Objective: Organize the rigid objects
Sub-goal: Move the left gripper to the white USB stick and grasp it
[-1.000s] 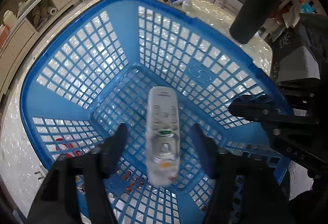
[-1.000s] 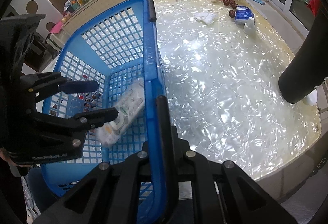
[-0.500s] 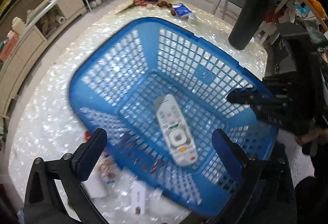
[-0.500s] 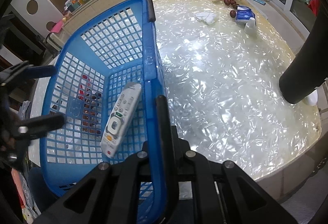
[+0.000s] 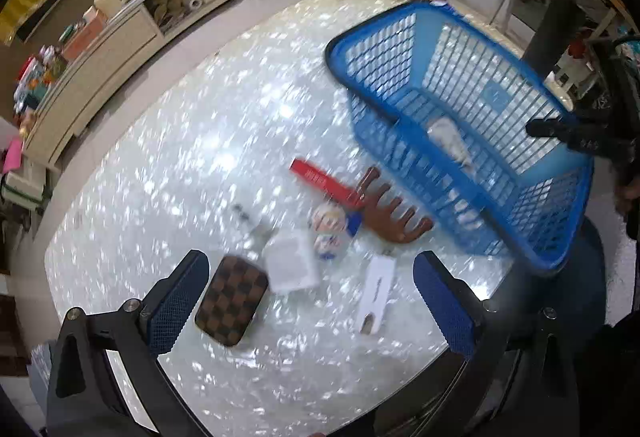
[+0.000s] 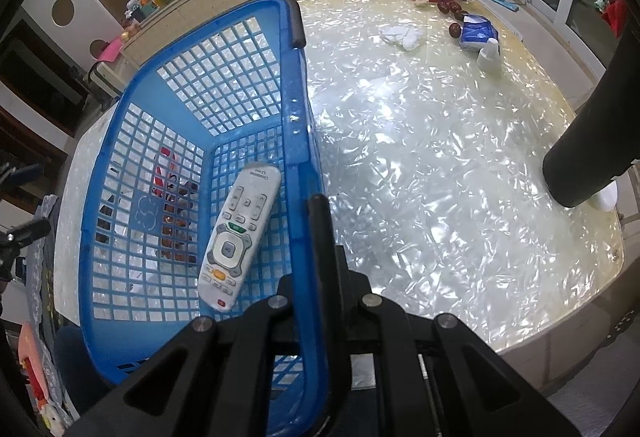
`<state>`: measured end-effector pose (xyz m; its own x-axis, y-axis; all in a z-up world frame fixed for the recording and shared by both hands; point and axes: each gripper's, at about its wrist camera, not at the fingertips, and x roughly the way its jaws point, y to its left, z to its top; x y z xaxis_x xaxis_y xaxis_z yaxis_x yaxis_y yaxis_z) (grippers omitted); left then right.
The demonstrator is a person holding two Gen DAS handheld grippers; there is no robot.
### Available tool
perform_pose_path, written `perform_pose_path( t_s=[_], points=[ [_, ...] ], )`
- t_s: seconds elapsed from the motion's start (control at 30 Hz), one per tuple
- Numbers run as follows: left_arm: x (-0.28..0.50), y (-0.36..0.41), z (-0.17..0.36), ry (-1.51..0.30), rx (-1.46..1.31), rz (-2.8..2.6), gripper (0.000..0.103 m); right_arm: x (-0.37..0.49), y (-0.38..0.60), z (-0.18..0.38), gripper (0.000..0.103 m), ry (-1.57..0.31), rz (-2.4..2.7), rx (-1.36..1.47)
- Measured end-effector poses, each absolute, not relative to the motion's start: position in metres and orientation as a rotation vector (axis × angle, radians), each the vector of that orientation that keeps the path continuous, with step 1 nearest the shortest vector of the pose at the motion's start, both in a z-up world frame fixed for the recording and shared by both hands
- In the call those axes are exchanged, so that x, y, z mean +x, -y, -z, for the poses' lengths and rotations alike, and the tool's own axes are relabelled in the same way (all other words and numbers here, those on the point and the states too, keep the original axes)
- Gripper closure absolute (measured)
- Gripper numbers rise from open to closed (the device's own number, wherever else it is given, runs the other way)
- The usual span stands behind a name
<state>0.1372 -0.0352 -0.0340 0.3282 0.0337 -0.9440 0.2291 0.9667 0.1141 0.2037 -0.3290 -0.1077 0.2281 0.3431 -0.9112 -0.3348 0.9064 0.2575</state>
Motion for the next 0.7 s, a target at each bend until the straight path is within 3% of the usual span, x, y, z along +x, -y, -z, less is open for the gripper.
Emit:
perform_pose_path(
  t_s=[0.3, 0.7],
  points=[
    [0.123, 0.016, 0.081, -1.275, 0.213, 0.104, 0.001, 0.204, 0.327, 0.107, 0.096, -1.263, -0.461, -0.001],
    [0.121, 0.044, 0.144, -1.351, 0.207, 0.205, 0.001, 0.202, 0.327, 0.108, 0.096, -1.272, -0.464, -0.013]
  ],
)
